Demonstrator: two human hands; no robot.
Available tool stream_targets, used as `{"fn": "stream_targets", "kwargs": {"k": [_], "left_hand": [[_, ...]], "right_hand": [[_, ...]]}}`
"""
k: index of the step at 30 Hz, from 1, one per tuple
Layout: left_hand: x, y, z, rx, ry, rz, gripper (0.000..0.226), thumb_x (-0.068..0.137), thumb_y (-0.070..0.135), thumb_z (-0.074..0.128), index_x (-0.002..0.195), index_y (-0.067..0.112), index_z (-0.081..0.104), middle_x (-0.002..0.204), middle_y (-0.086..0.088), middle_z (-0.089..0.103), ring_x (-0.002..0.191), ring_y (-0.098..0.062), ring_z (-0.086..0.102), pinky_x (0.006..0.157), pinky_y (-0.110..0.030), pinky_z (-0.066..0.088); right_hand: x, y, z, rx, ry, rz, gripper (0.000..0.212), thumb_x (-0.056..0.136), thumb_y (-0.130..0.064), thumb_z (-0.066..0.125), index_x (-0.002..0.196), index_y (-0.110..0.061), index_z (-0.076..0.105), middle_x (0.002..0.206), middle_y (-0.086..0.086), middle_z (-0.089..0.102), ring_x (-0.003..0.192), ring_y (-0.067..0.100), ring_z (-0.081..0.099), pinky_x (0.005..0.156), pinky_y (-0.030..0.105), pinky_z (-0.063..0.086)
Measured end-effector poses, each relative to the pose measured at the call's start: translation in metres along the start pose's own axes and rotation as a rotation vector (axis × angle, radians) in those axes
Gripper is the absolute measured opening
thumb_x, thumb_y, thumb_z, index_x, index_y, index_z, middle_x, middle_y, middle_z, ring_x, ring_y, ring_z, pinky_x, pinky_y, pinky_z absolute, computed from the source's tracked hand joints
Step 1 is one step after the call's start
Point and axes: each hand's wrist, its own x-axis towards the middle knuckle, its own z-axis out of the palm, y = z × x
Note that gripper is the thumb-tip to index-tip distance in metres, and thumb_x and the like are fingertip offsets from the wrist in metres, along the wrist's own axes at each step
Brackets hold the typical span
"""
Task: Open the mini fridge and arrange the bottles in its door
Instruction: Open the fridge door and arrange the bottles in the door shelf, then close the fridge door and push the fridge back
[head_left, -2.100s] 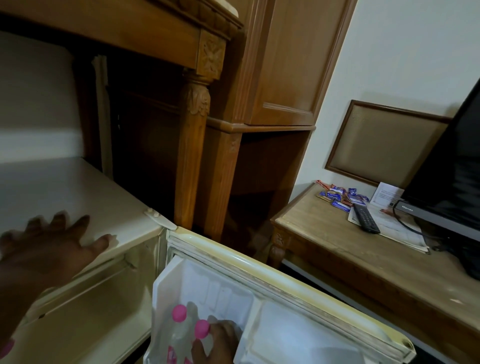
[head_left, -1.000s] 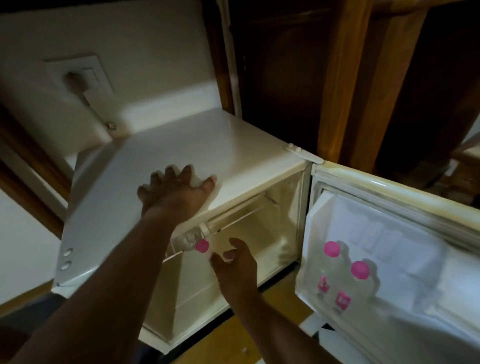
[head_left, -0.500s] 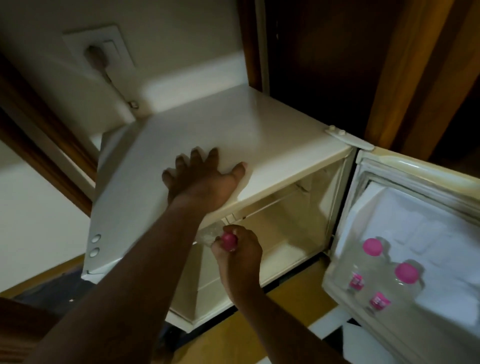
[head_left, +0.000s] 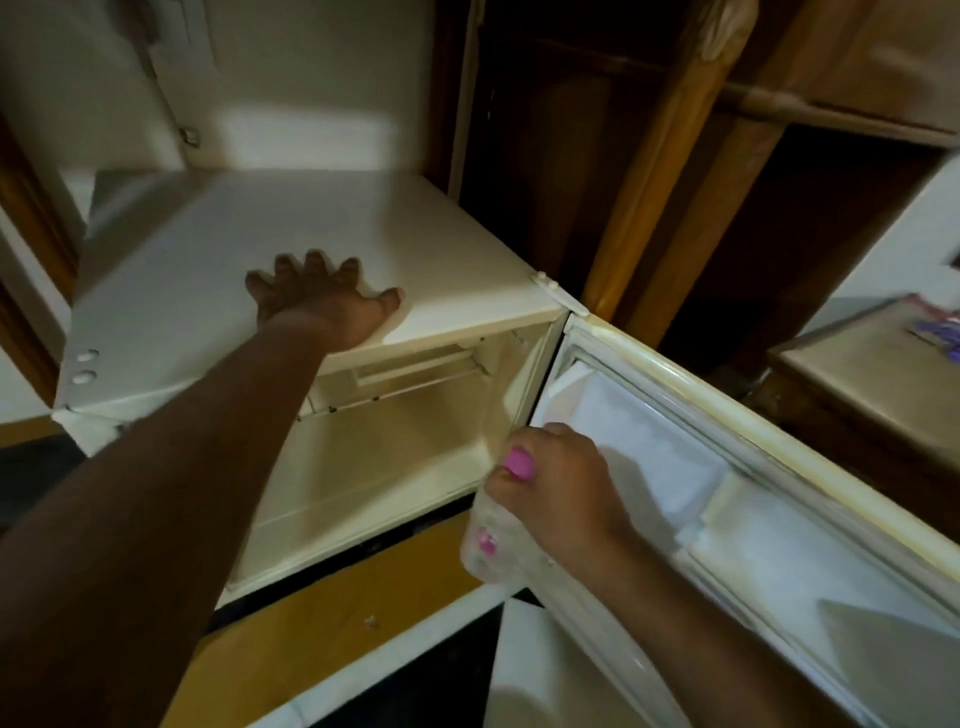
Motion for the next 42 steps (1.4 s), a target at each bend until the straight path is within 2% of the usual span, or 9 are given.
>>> {"fn": "stream_targets", "kwargs": {"k": [2, 5, 8, 11, 25, 32, 35, 39, 42], "left_hand": [[-0.003, -0.002, 0.0, 0.002, 0.006, 0.013, 0.086, 0.086, 0.083, 0.021, 0.155, 0.031, 0.03, 0.16, -0.013, 0.029, 0.146, -0.041, 0.024, 0.113, -0.057, 0.023], [-0.006, -0.004, 0.0, -0.006, 0.009, 0.025, 0.087, 0.086, 0.083, 0.021, 0.155, 0.031, 0.031, 0.162, -0.012, 0.027, 0.147, -0.04, 0.023, 0.114, -0.054, 0.021], [-0.007, -0.003, 0.0, -0.011, 0.002, 0.029, 0.088, 0.086, 0.083, 0.021, 0.155, 0.029, 0.031, 0.164, -0.012, 0.025, 0.148, -0.041, 0.021, 0.116, -0.054, 0.02], [-0.008, -0.004, -0.001, -0.018, 0.0, 0.026, 0.089, 0.087, 0.082, 0.021, 0.157, 0.028, 0.029, 0.165, -0.013, 0.023, 0.149, -0.042, 0.019, 0.118, -0.056, 0.018], [-0.015, -0.005, -0.003, -0.026, 0.023, 0.046, 0.083, 0.088, 0.079, 0.024, 0.151, 0.026, 0.037, 0.157, -0.015, 0.032, 0.145, -0.041, 0.026, 0.116, -0.055, 0.021], [-0.016, -0.005, -0.005, -0.043, 0.015, 0.047, 0.083, 0.089, 0.079, 0.024, 0.152, 0.027, 0.036, 0.159, -0.015, 0.031, 0.146, -0.041, 0.025, 0.117, -0.056, 0.021], [-0.017, -0.004, -0.006, -0.036, 0.027, 0.053, 0.083, 0.088, 0.08, 0.024, 0.151, 0.027, 0.037, 0.156, -0.014, 0.034, 0.143, -0.04, 0.028, 0.115, -0.054, 0.023], [-0.018, -0.004, -0.007, -0.036, 0.019, 0.081, 0.083, 0.088, 0.08, 0.022, 0.149, 0.026, 0.04, 0.152, -0.014, 0.038, 0.139, -0.04, 0.033, 0.112, -0.052, 0.028], [-0.009, -0.001, 0.0, -0.02, 0.075, 0.067, 0.086, 0.085, 0.084, 0.018, 0.149, 0.03, 0.038, 0.153, -0.011, 0.038, 0.138, -0.038, 0.035, 0.109, -0.049, 0.03]], "right_hand": [[-0.01, 0.011, -0.019, -0.286, -0.113, 0.007, 0.035, 0.085, -0.035, 0.059, 0.059, -0.023, 0.039, 0.065, -0.005, 0.039, 0.067, 0.019, 0.05, 0.053, 0.025, 0.033], [-0.017, 0.026, -0.039, -0.52, -0.176, 0.073, 0.022, 0.09, -0.031, 0.053, 0.075, -0.014, 0.052, 0.078, 0.004, 0.052, 0.073, 0.023, 0.059, 0.066, 0.029, 0.049], [-0.018, 0.037, -0.049, -0.62, -0.243, 0.198, 0.016, 0.091, -0.022, 0.055, 0.078, -0.013, 0.051, 0.09, 0.007, 0.056, 0.08, 0.023, 0.059, 0.077, 0.032, 0.053], [-0.018, 0.046, -0.04, -0.778, -0.347, 0.155, 0.015, 0.09, -0.012, 0.058, 0.104, -0.008, 0.061, 0.109, 0.01, 0.061, 0.098, 0.024, 0.062, 0.087, 0.032, 0.052], [-0.032, 0.072, 0.019, -0.732, -0.335, 0.417, 0.023, 0.094, -0.022, 0.059, 0.114, -0.012, 0.061, 0.117, 0.004, 0.066, 0.107, 0.017, 0.062, 0.098, 0.029, 0.047], [-0.031, 0.073, 0.014, -0.777, -0.357, 0.365, 0.025, 0.094, -0.025, 0.059, 0.117, -0.014, 0.058, 0.117, 0.003, 0.064, 0.106, 0.018, 0.062, 0.099, 0.03, 0.046], [-0.036, 0.067, -0.002, -0.842, -0.278, 0.248, 0.03, 0.089, -0.027, 0.066, 0.114, -0.012, 0.059, 0.114, 0.006, 0.064, 0.101, 0.019, 0.063, 0.089, 0.032, 0.053], [-0.046, 0.077, -0.047, -0.756, 0.142, -0.09, 0.041, 0.064, -0.03, 0.088, 0.092, -0.005, 0.07, 0.087, 0.015, 0.071, 0.069, 0.027, 0.07, 0.058, 0.037, 0.061], [-0.039, 0.099, -0.088, -0.703, 0.249, 0.132, 0.053, 0.084, -0.049, 0.062, 0.122, -0.013, 0.057, 0.12, 0.015, 0.063, 0.102, 0.035, 0.062, 0.08, 0.047, 0.055]]}}
